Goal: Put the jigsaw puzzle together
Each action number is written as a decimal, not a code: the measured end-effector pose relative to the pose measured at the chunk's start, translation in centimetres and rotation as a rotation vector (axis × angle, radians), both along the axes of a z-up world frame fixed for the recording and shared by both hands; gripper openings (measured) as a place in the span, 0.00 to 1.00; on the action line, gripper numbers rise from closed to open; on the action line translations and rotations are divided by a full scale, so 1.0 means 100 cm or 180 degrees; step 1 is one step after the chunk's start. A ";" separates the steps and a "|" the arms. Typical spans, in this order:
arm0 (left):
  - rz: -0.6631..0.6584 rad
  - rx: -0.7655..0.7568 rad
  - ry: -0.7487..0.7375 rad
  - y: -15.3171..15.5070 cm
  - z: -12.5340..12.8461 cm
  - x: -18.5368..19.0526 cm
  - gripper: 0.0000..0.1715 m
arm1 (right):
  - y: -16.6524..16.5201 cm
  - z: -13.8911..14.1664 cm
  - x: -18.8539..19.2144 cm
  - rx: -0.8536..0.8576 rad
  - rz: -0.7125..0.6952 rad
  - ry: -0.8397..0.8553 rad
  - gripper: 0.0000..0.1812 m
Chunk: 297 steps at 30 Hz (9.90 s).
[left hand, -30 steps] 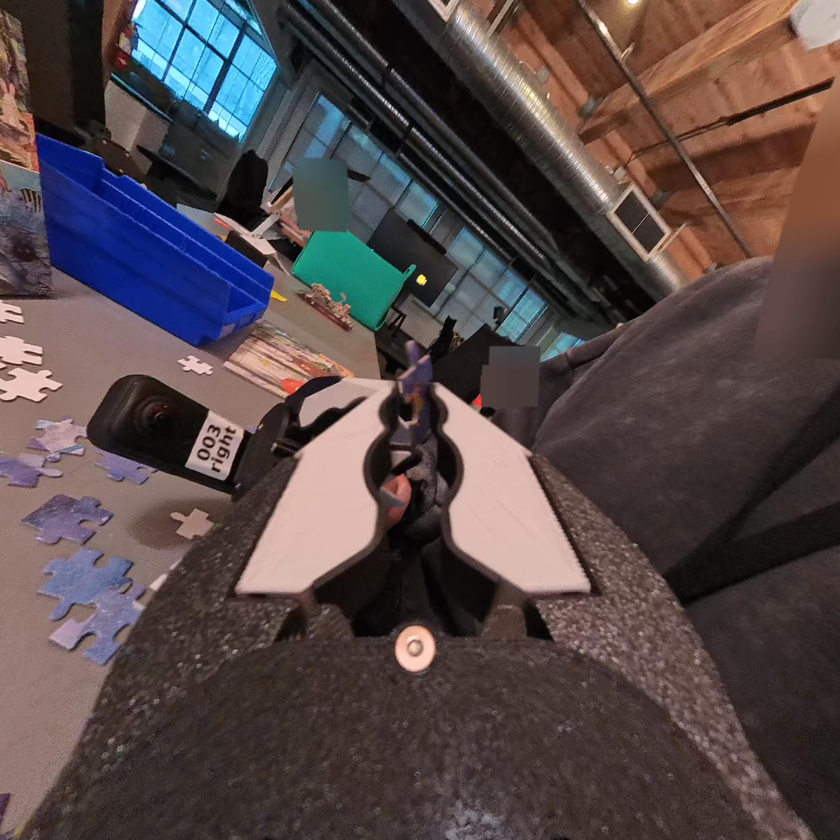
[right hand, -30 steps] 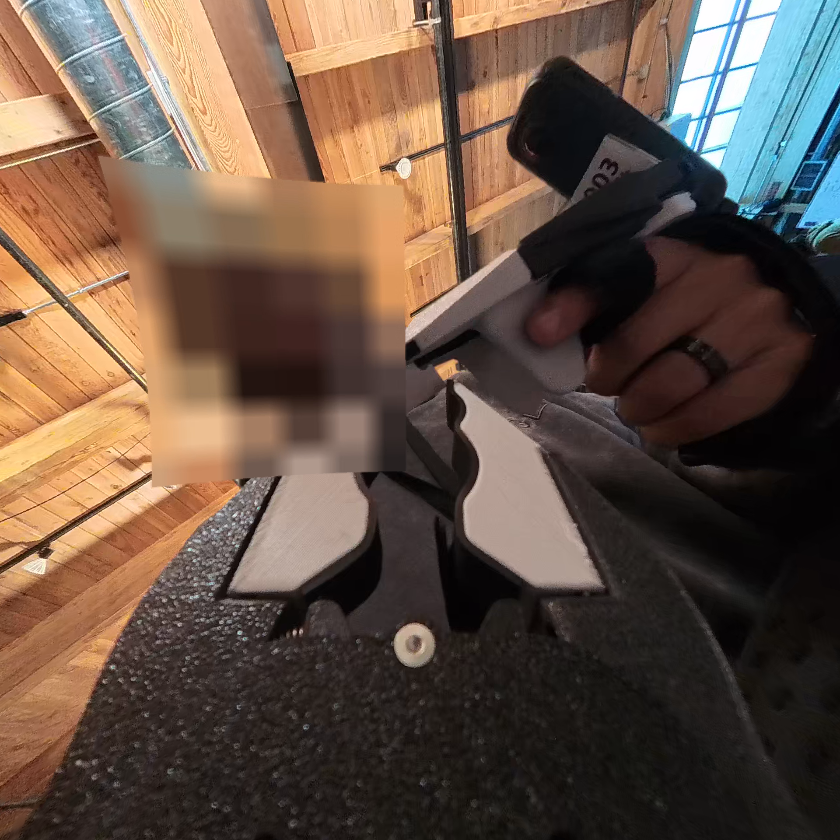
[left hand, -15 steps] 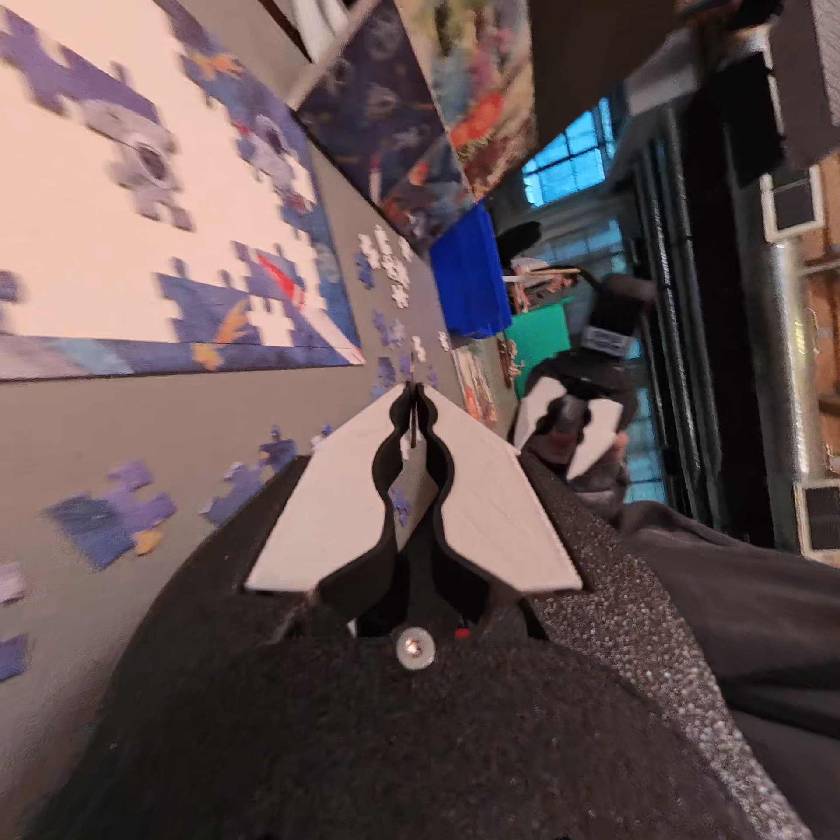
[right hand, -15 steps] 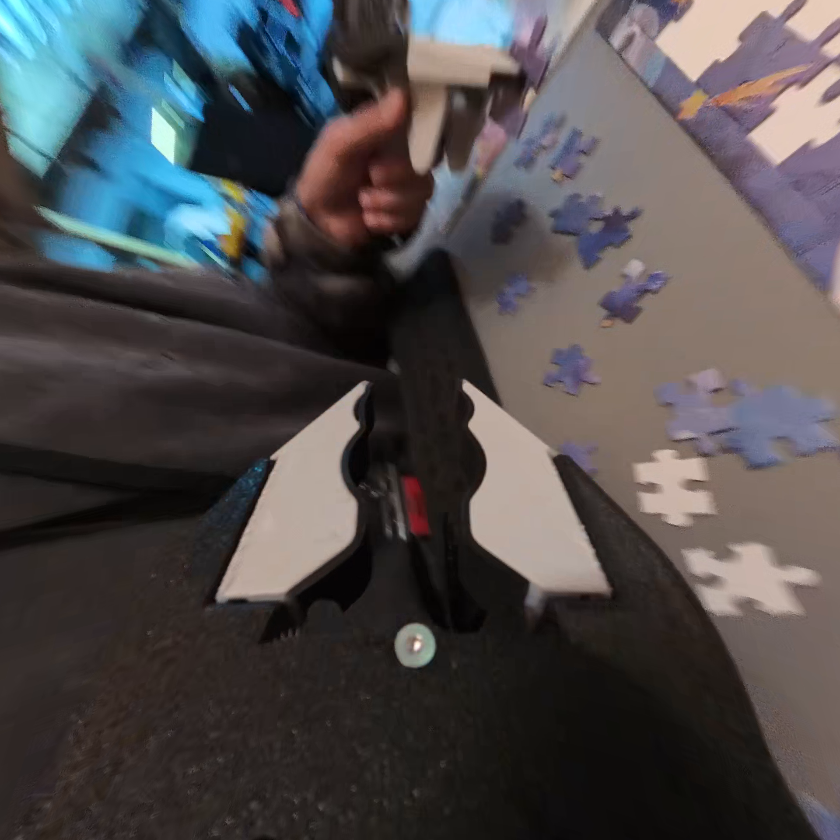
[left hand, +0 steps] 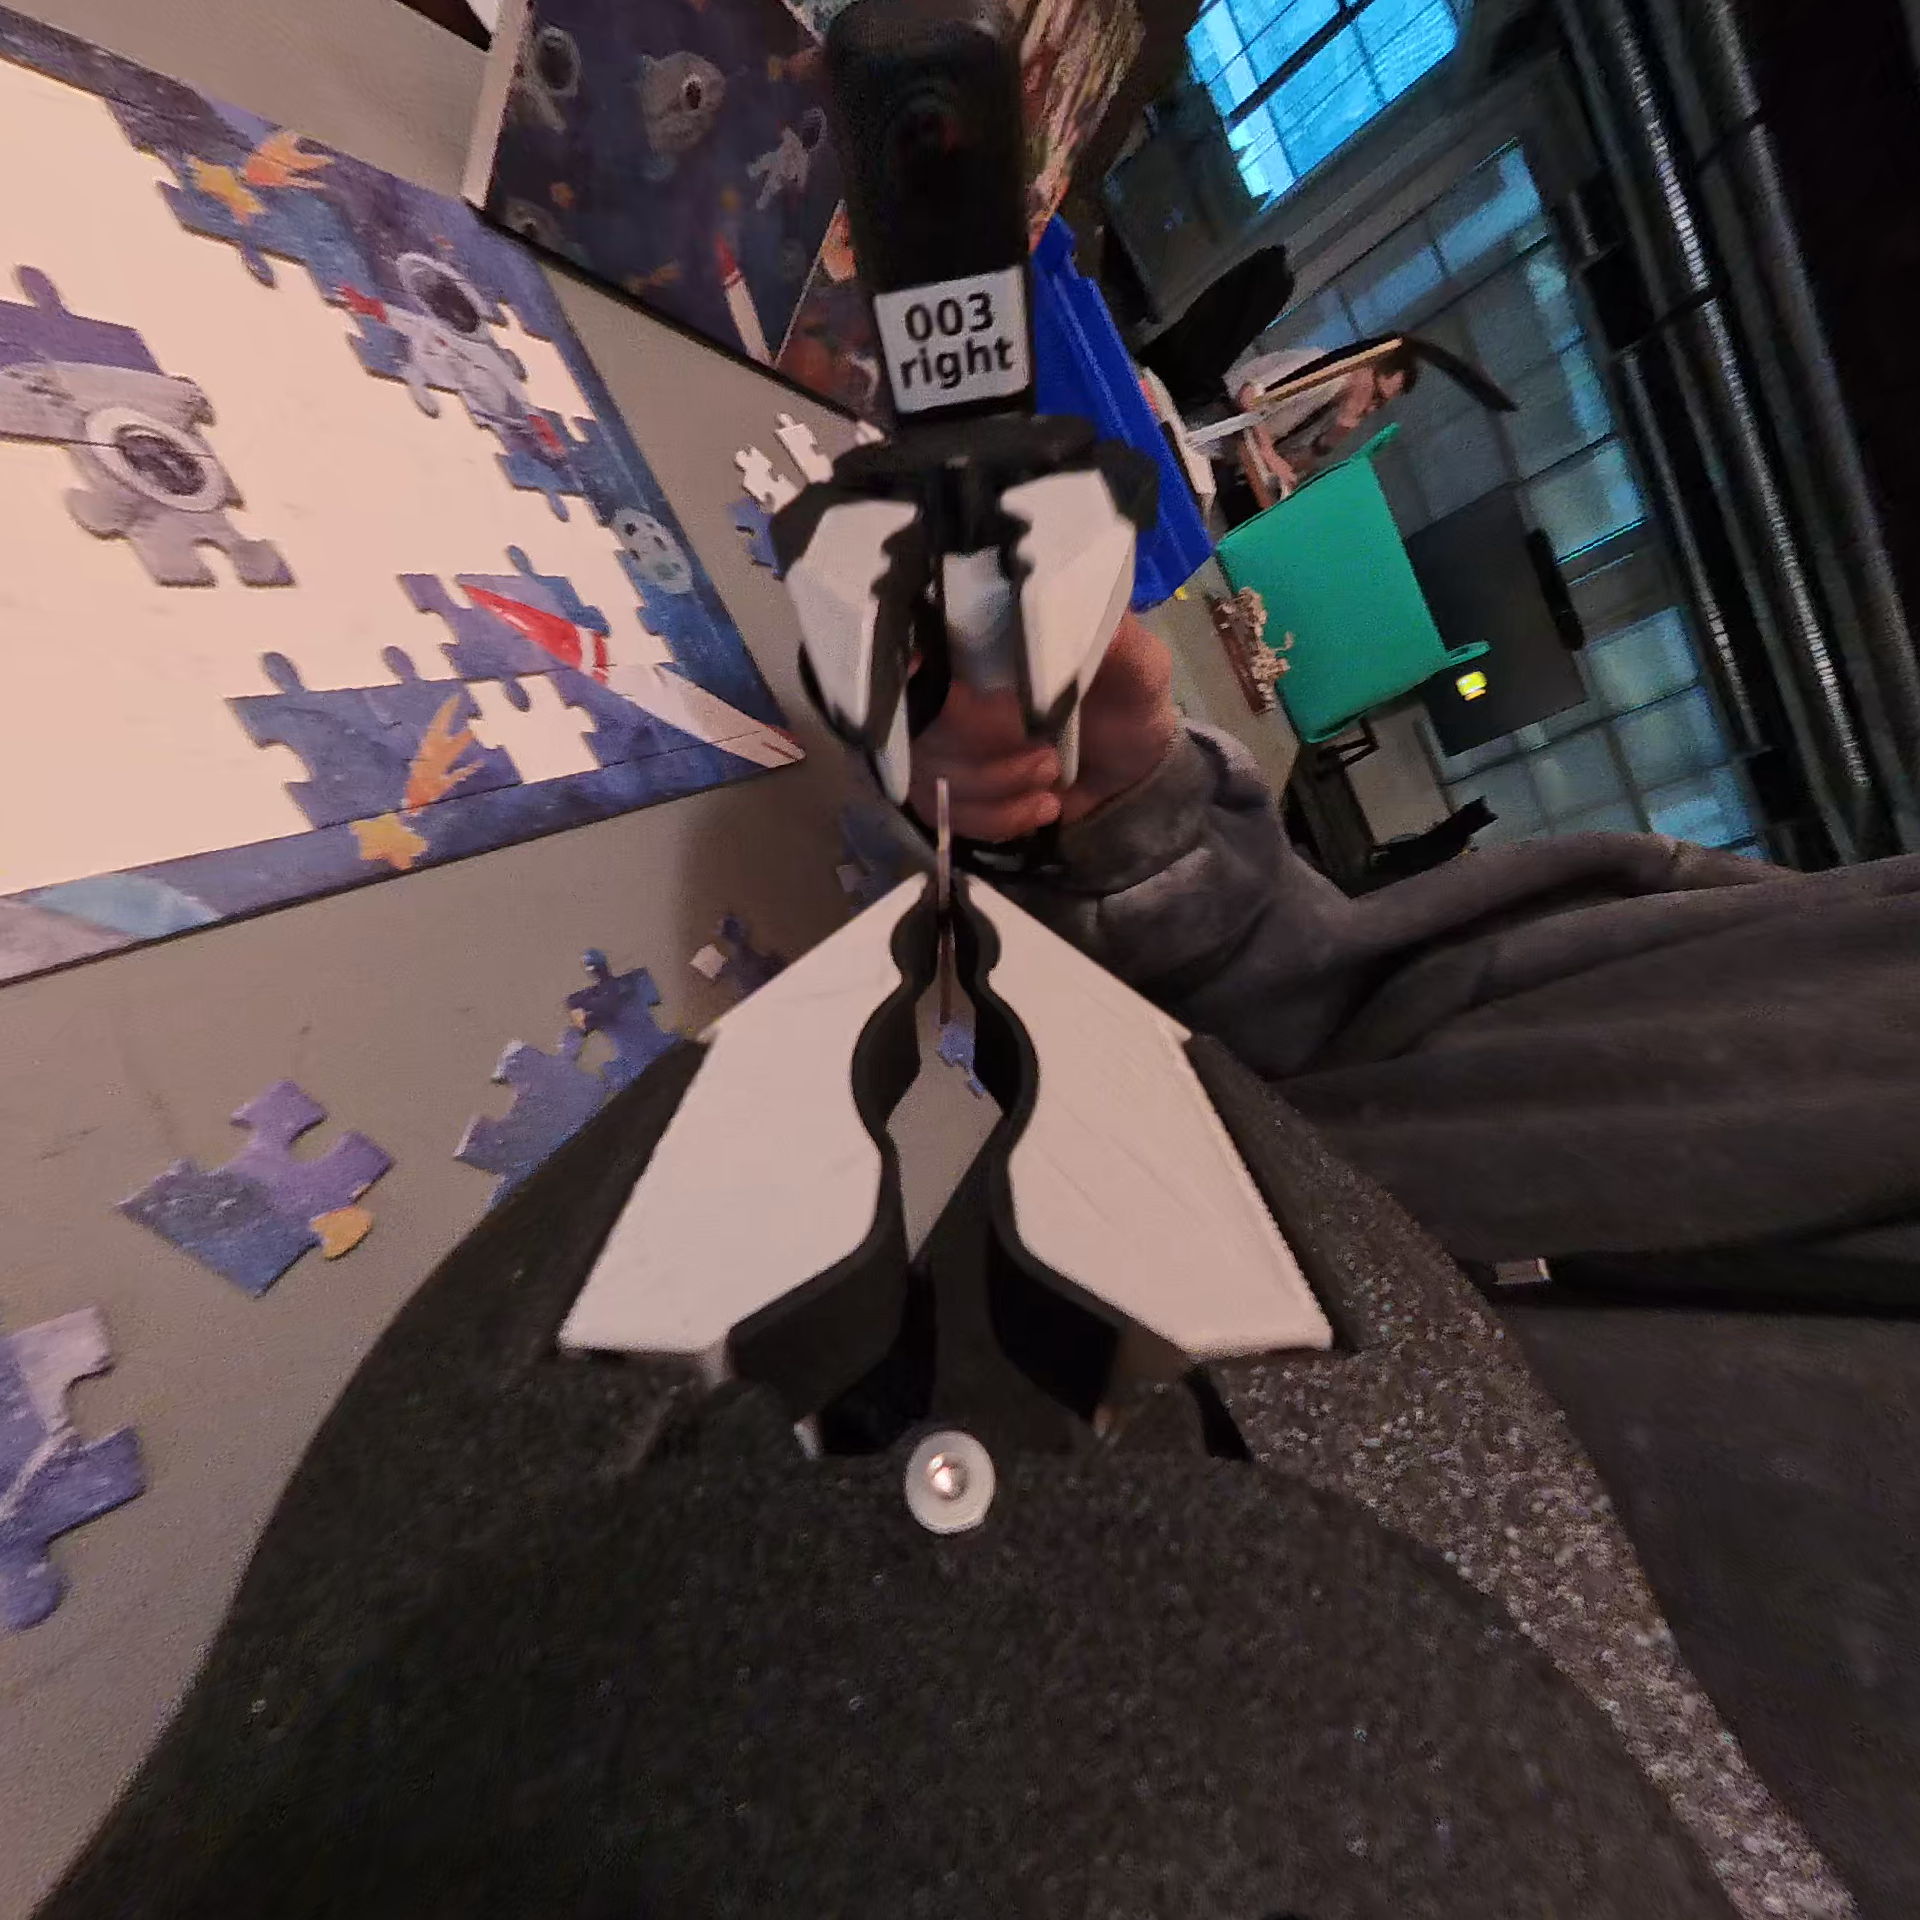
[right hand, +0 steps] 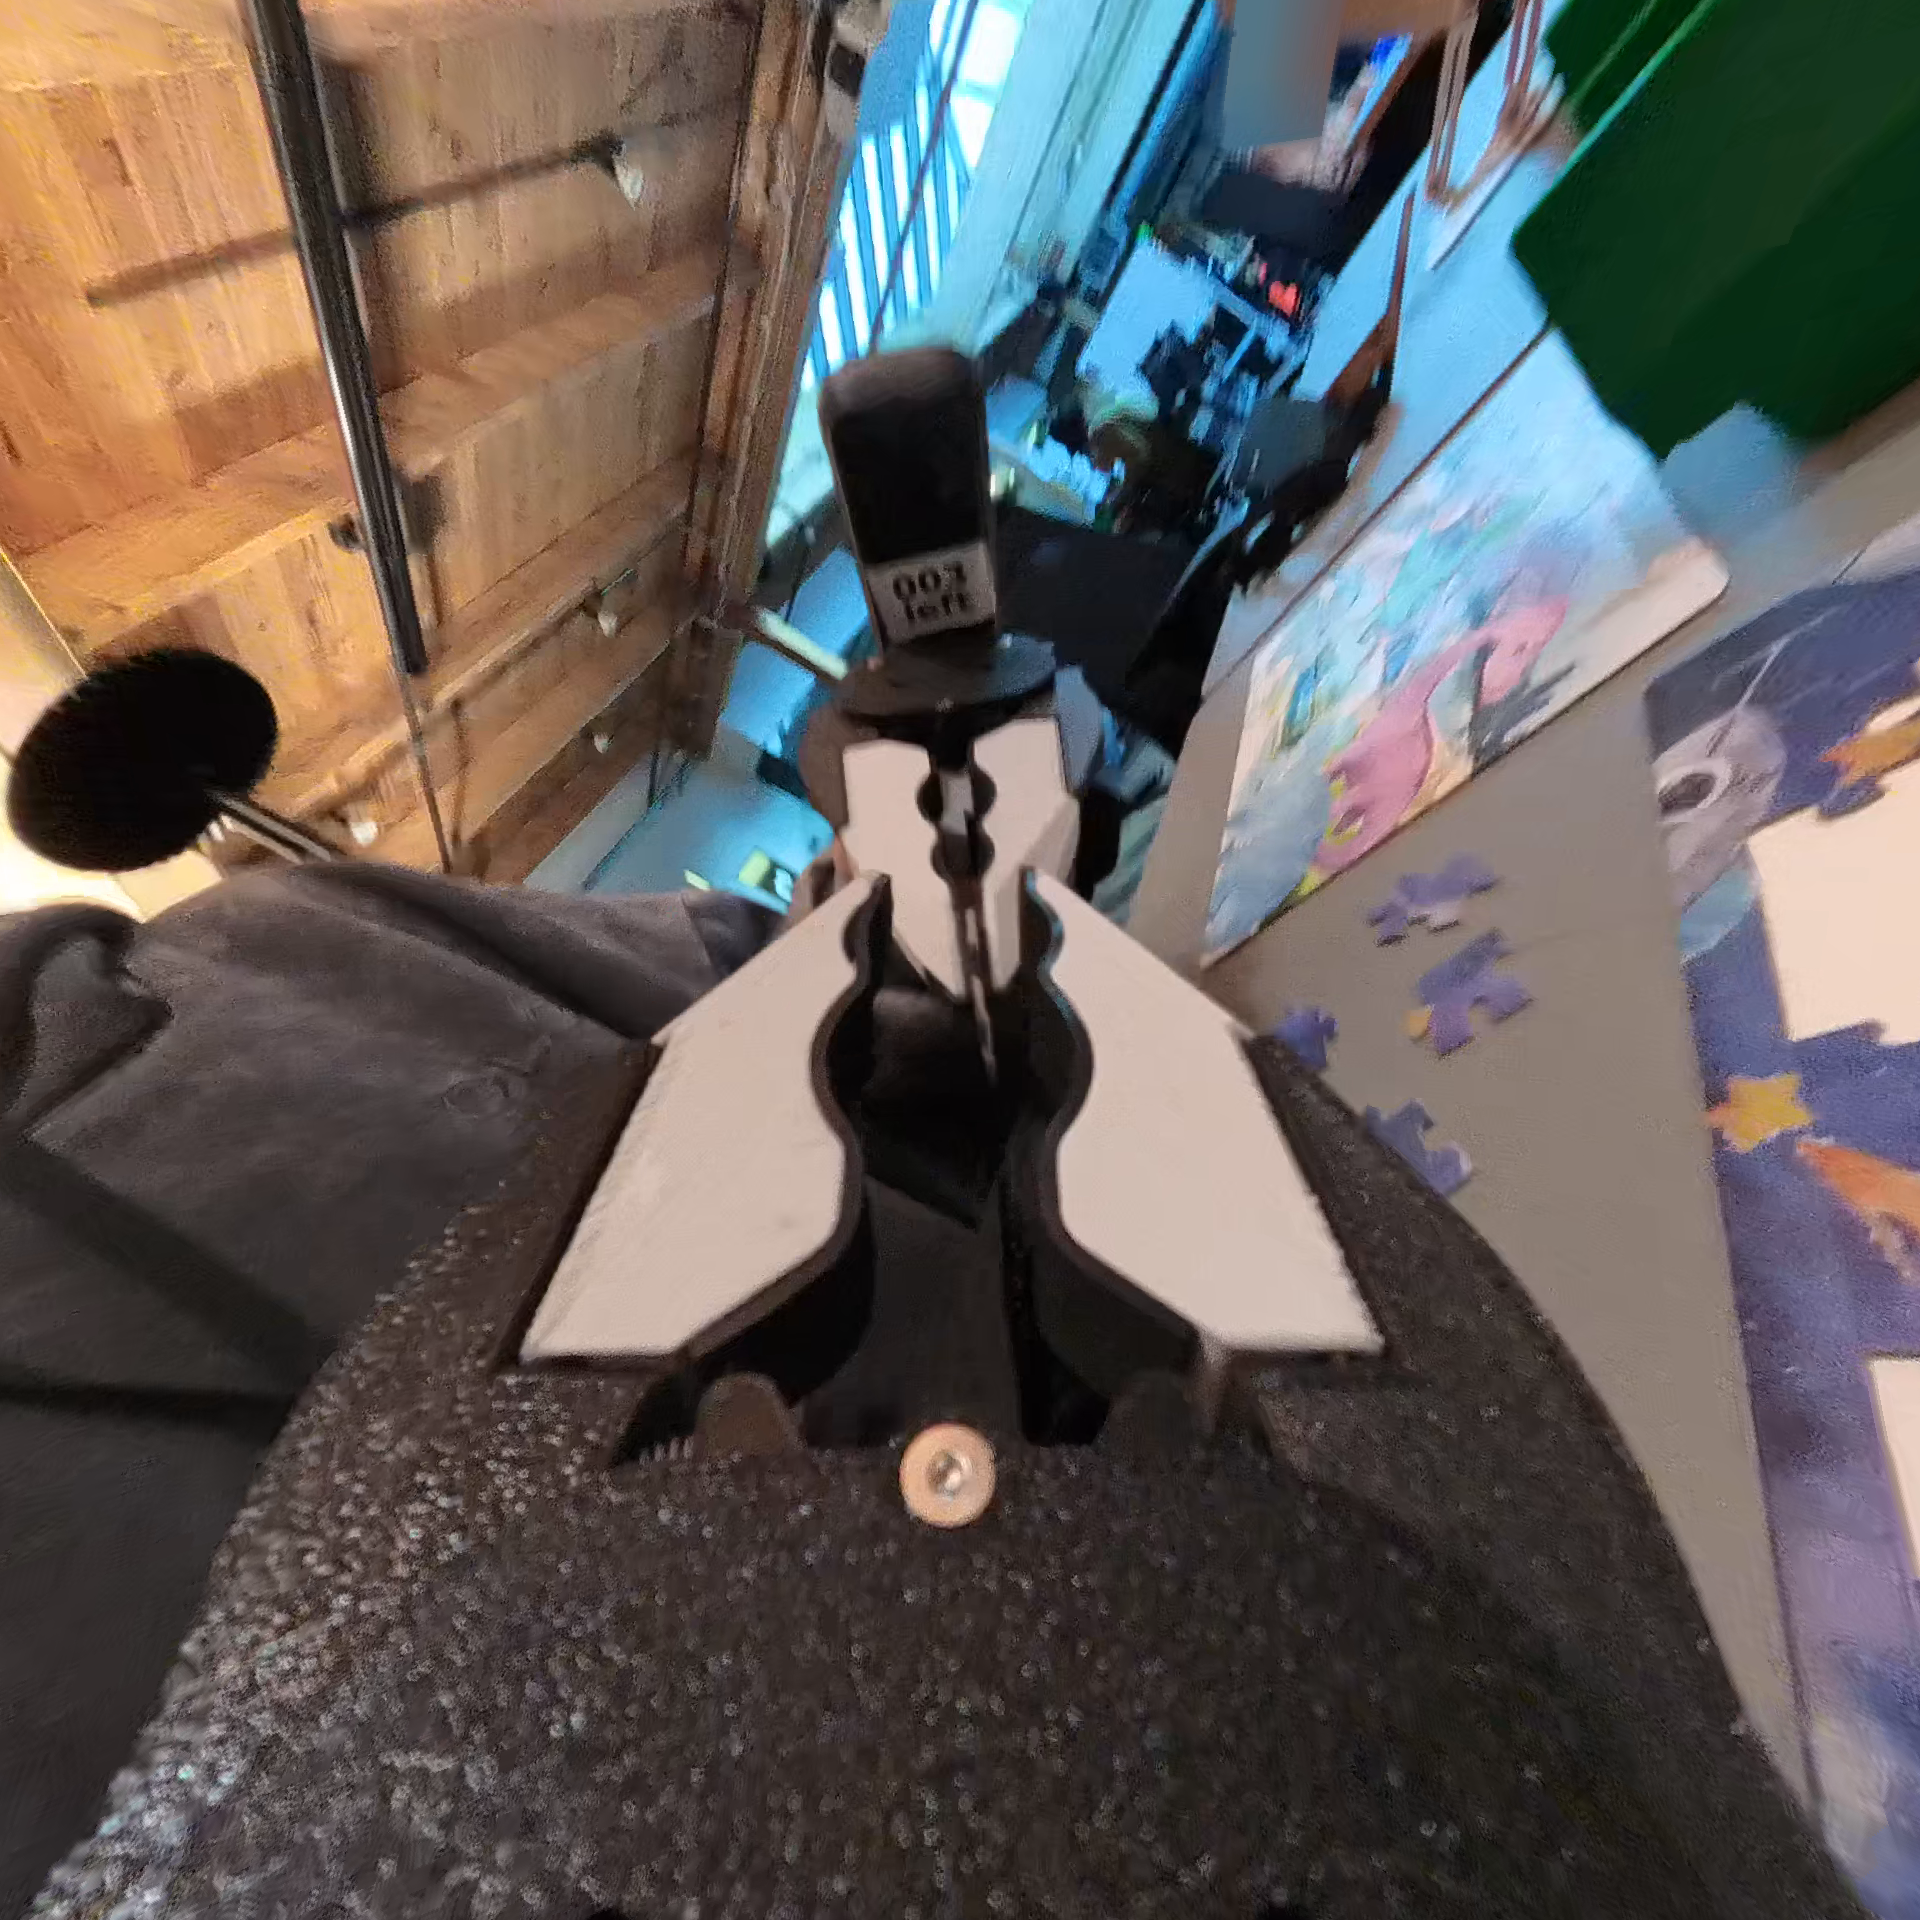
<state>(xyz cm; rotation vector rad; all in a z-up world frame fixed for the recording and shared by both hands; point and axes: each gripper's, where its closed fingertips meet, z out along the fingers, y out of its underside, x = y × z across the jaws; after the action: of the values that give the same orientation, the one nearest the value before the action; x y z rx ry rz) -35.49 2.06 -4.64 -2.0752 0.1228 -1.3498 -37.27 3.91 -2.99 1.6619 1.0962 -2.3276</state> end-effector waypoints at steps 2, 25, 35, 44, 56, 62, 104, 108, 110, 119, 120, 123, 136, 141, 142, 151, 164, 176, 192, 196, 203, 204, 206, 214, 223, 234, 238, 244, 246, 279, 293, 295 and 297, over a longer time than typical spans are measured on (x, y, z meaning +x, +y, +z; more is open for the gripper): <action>-0.0020 -0.0030 -0.0224 0.000 0.004 0.004 0.01 | -0.010 -0.012 0.002 0.0354 0.0103 -0.0076 0.10; 0.0312 0.0245 -0.0299 0.010 -0.001 0.001 0.01 | 0.009 -0.010 0.010 0.0034 -0.0088 -0.0009 0.00; 0.0511 0.0336 -0.0464 0.026 0.017 -0.017 0.01 | 0.011 -0.010 0.014 0.0104 -0.0103 -0.0005 0.01; 0.0507 0.0231 -0.0186 0.018 -0.005 -0.015 0.01 | 0.015 -0.020 0.009 0.0159 -0.0192 -0.0127 0.01; 0.0401 0.0071 -0.0233 0.012 -0.023 0.003 0.00 | 0.022 -0.026 0.002 0.0020 -0.0359 -0.0182 0.01; 0.0486 0.0039 -0.0344 0.014 -0.023 0.000 0.00 | 0.024 -0.027 0.003 0.0079 -0.0378 -0.0211 0.01; 0.0742 0.0126 -0.0513 0.031 -0.016 -0.005 0.00 | 0.030 -0.032 0.007 0.0010 -0.0534 -0.0206 0.01; 0.0808 0.0177 -0.0543 0.032 -0.010 -0.014 0.00 | 0.029 -0.032 0.009 0.0017 -0.0518 -0.0186 0.02; 0.0865 0.0198 -0.0603 0.034 -0.006 -0.019 0.01 | 0.028 -0.033 0.009 0.0028 -0.0506 -0.0187 0.02; 0.0933 0.0230 -0.0892 0.045 0.006 -0.029 0.01 | 0.017 -0.032 0.008 -0.0008 -0.0328 -0.0188 0.01; 0.0929 0.0243 -0.0877 0.046 0.007 -0.029 0.01 | 0.016 -0.032 0.007 -0.0007 -0.0305 -0.0185 0.01; 0.0922 0.0276 -0.0827 0.047 0.008 -0.029 0.01 | 0.013 -0.029 0.007 0.0003 -0.0257 -0.0165 0.01; 0.0963 0.0283 -0.0737 0.050 0.006 -0.027 0.01 | 0.011 -0.027 0.004 0.0028 -0.0215 -0.0205 0.01; 0.0953 0.0278 -0.0724 0.050 0.005 -0.024 0.01 | 0.010 -0.028 0.004 0.0041 -0.0205 -0.0215 0.01; 0.0963 0.0279 -0.0727 0.050 0.005 -0.025 0.01 | 0.011 -0.028 0.004 0.0047 -0.0219 -0.0214 0.01; 0.1094 0.0247 -0.0841 0.048 0.005 -0.042 0.04 | 0.019 -0.030 0.004 0.0027 -0.0328 -0.0243 0.01; 0.0939 0.0277 -0.0599 0.042 0.000 -0.033 0.01 | 0.015 -0.031 0.004 0.0054 -0.0261 -0.0257 0.01; 0.0891 -0.0159 0.0923 0.042 -0.058 -0.062 0.01 | 0.064 -0.077 0.014 0.1126 -0.0974 -0.1051 0.06; -0.0493 -0.0351 0.1446 0.066 -0.055 -0.033 0.01 | 0.034 -0.110 0.003 0.2317 -0.0582 -0.1262 0.13; -0.0241 -0.0290 0.0605 0.075 -0.030 -0.018 0.01 | 0.038 -0.097 0.003 0.2137 -0.0696 -0.1179 0.14; 0.0179 -0.0235 -0.0001 0.071 -0.025 -0.018 0.01 | 0.055 -0.073 0.010 0.2348 -0.1037 -0.0942 0.03; 0.0190 -0.0233 -0.0065 0.068 -0.024 -0.017 0.01 | 0.054 -0.071 0.010 0.2384 -0.1017 -0.0914 0.03; 0.0215 -0.0241 -0.0089 0.063 -0.026 -0.019 0.01 | 0.049 -0.071 0.010 0.2437 -0.0944 -0.0878 0.03; 0.0373 -0.0295 -0.0160 0.046 -0.039 -0.033 0.01 | 0.027 -0.078 0.002 0.2623 -0.0676 -0.0781 0.02; 0.0243 0.0100 -0.1158 0.021 0.000 -0.032 0.02 | 0.004 -0.032 0.002 0.1308 -0.0423 -0.0076 0.02; 0.0345 0.0563 -0.1077 0.005 0.014 -0.042 0.01 | -0.003 0.011 -0.005 -0.0068 -0.0246 0.0484 0.00; 0.0743 0.0517 -0.1282 0.012 0.014 -0.059 0.00 | 0.013 -0.004 -0.012 0.0445 -0.0638 0.0170 0.12; 0.0926 0.0559 -0.1310 0.014 0.014 -0.055 0.00 | 0.002 -0.005 -0.020 0.0630 -0.0608 -0.0110 0.13; 0.0894 0.0565 -0.1323 0.013 0.014 -0.051 0.01 | 0.003 -0.002 -0.022 0.0887 -0.0756 -0.0124 0.01; 0.1054 -0.0144 0.2614 0.077 -0.121 -0.120 0.00 | 0.071 -0.127 -0.080 0.1509 0.0226 -0.2074 0.02; 0.1143 -0.0071 0.2484 0.077 -0.121 -0.120 0.00 | 0.066 -0.121 -0.060 0.1414 0.0614 -0.2186 0.01; 0.1148 -0.0051 0.2516 0.077 -0.122 -0.120 0.00 | 0.071 -0.116 -0.059 0.1403 0.0524 -0.2144 0.01; 0.1137 -0.0040 0.2563 0.077 -0.122 -0.120 0.00 | 0.073 -0.111 -0.059 0.1386 0.0425 -0.2095 0.01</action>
<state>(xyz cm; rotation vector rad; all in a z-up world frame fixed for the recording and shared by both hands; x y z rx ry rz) -47.50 9.76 -16.82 -2.3888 0.0751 -0.2612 -43.17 11.19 -14.09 2.1698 1.5293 -1.3336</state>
